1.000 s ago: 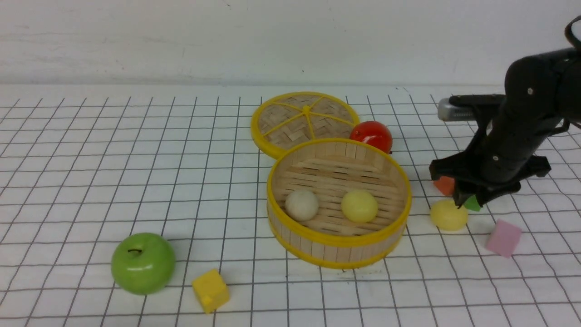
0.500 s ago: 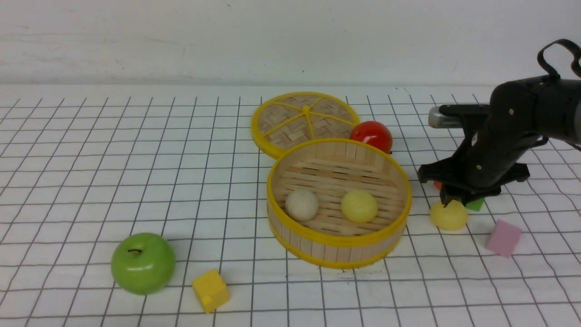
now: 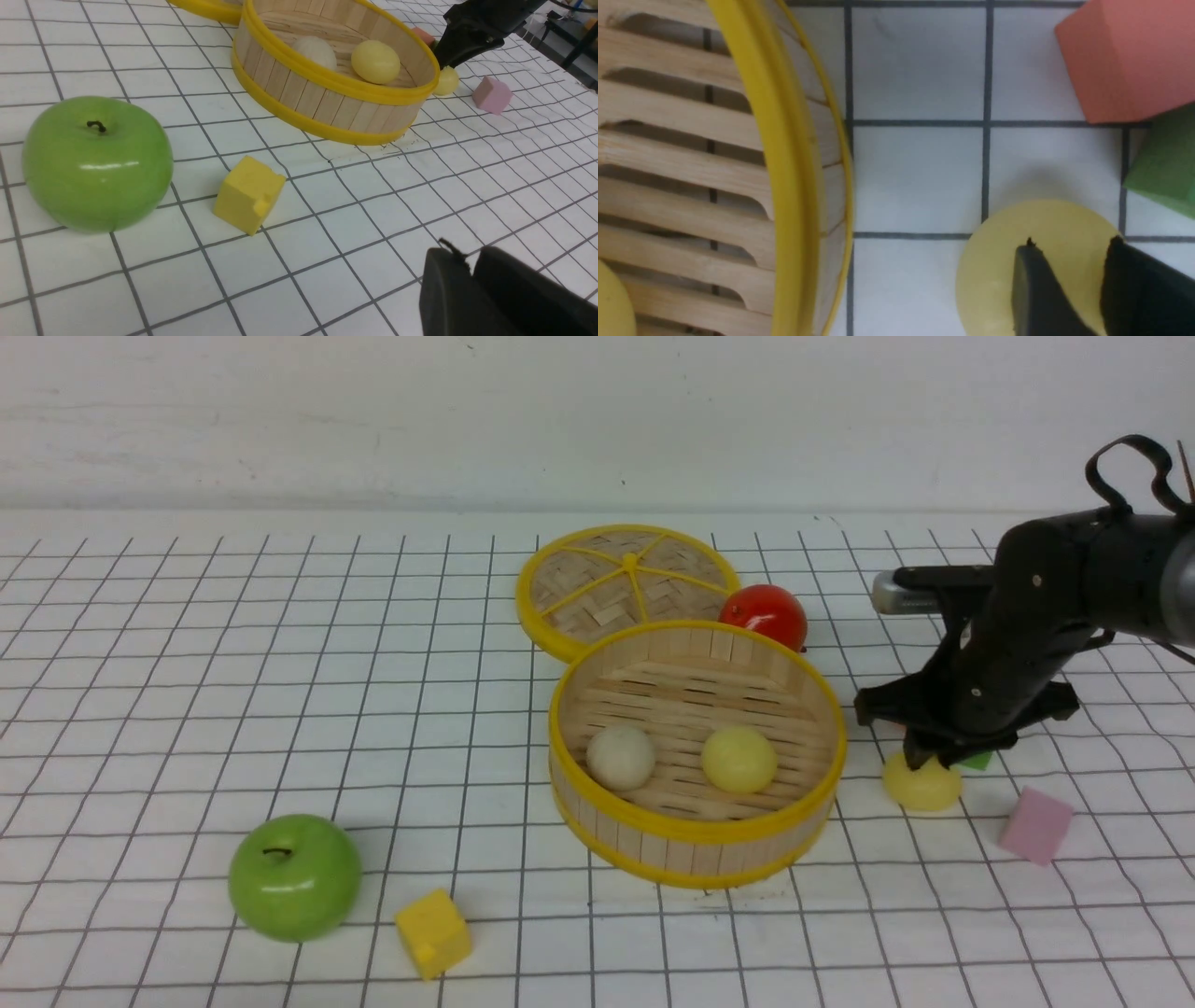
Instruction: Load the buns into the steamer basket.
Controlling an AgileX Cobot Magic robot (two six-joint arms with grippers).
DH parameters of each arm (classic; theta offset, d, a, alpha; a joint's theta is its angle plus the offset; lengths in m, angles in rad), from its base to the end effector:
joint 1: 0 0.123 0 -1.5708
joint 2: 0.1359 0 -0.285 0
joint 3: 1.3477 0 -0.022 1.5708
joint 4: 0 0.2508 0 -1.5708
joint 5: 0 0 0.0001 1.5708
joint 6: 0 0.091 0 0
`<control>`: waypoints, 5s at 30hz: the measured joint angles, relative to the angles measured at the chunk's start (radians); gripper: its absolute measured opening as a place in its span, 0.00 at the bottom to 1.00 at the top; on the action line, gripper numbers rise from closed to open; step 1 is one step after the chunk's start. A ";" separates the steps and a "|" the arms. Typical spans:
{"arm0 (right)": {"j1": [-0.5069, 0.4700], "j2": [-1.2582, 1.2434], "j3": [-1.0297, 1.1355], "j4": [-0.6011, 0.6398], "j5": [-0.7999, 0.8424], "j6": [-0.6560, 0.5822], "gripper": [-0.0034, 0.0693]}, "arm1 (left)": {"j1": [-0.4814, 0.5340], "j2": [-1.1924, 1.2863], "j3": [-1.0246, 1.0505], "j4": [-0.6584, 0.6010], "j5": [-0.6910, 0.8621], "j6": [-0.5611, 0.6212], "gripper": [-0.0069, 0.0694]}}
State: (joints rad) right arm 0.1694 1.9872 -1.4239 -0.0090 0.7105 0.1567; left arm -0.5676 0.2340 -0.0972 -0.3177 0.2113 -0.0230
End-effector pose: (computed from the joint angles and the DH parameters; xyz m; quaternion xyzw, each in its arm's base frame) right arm 0.4107 0.0697 0.1858 -0.0090 0.9816 0.0275 0.1890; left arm 0.0590 -0.0447 0.2130 0.1119 0.7818 -0.2903 0.5403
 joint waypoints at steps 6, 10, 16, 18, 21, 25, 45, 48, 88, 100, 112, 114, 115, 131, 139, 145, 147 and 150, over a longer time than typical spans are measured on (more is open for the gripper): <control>0.000 -0.004 0.000 0.000 0.052 -0.048 0.05 | 0.000 0.000 0.000 0.000 0.000 0.000 0.21; 0.000 -0.044 0.000 0.009 0.098 -0.072 0.04 | 0.000 0.000 0.000 0.000 0.000 0.000 0.21; 0.000 -0.196 -0.003 0.168 0.107 -0.168 0.04 | 0.000 0.000 0.000 0.000 0.000 0.000 0.21; 0.000 -0.225 -0.014 0.255 0.096 -0.231 0.04 | 0.000 0.000 0.000 0.000 0.000 0.000 0.21; 0.012 -0.221 -0.051 0.422 0.057 -0.365 0.05 | 0.000 0.000 0.000 0.000 0.000 0.000 0.21; 0.065 -0.135 -0.128 0.545 0.010 -0.478 0.05 | 0.000 0.000 0.000 0.000 0.000 0.000 0.22; 0.149 0.126 -0.283 0.484 -0.148 -0.517 0.67 | 0.000 0.000 0.000 0.000 0.000 0.000 0.23; 0.149 0.043 -0.283 0.417 -0.057 -0.478 0.69 | 0.000 0.000 0.000 0.000 0.000 0.000 0.23; 0.039 -1.359 0.668 0.106 0.226 -0.118 0.03 | 0.000 0.000 0.000 0.000 0.000 0.000 0.27; -0.120 -1.996 1.441 -0.033 -0.315 -0.014 0.02 | 0.000 0.000 0.000 0.000 0.000 0.000 0.28; -0.120 -1.998 1.441 -0.035 -0.319 -0.011 0.03 | 0.000 0.007 0.000 0.000 0.000 0.000 0.30; -0.120 -1.998 1.441 -0.035 -0.319 -0.010 0.03 | 0.000 0.007 0.000 0.000 0.000 0.000 0.30; -0.120 -1.998 1.441 -0.035 -0.319 -0.010 0.03 | 0.000 0.007 0.000 0.000 0.000 0.000 0.30; -0.120 -1.998 1.441 -0.034 -0.319 -0.010 0.05 | 0.000 0.007 0.006 0.037 -0.036 0.000 0.32; -0.120 -1.998 1.441 -0.034 -0.319 -0.010 0.05 | 0.212 -0.111 0.008 0.146 -0.141 -0.084 0.22; -0.120 -1.998 1.441 -0.034 -0.319 -0.010 0.06 | 0.414 -0.240 0.026 0.275 -0.021 -0.213 0.07; -0.120 -1.998 1.441 -0.034 -0.319 -0.010 0.06 | 0.447 -0.245 0.063 0.298 -0.005 -0.248 0.07; -0.120 -1.998 1.441 -0.034 -0.320 -0.010 0.07 | 0.483 -0.245 0.116 0.296 0.054 -0.317 0.07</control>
State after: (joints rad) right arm 0.0493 -0.0107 0.0168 -0.0431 0.3908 0.1463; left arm -0.0850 -0.0107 0.0189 -0.0212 0.2651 -0.3395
